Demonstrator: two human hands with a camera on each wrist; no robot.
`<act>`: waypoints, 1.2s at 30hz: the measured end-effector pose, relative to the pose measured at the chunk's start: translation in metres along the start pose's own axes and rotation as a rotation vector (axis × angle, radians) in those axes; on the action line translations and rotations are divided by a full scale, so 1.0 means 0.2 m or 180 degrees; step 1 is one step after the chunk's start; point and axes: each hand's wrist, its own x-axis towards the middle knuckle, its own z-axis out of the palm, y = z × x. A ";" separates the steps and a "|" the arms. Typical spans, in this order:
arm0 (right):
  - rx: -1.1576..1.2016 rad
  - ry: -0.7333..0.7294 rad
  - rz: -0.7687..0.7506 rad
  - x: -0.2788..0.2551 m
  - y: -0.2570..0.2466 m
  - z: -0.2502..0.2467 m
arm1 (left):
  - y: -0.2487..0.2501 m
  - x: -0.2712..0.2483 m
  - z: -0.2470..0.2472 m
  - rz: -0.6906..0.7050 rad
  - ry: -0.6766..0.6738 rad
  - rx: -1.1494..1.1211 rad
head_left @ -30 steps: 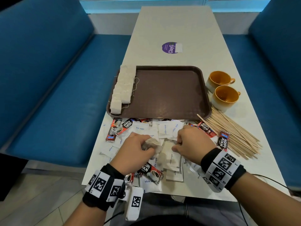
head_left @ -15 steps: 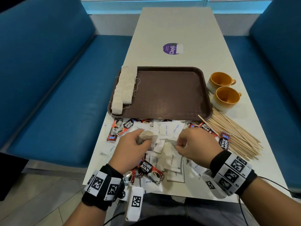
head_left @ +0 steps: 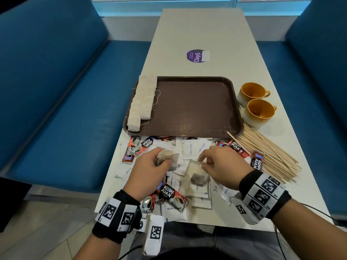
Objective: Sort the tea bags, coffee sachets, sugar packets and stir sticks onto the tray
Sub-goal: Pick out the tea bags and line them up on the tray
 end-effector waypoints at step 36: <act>0.2478 0.0337 -0.0284 -0.05 -0.11 -0.13 | 0.10 -0.01 0.13 -0.0334 -0.0775 -0.1970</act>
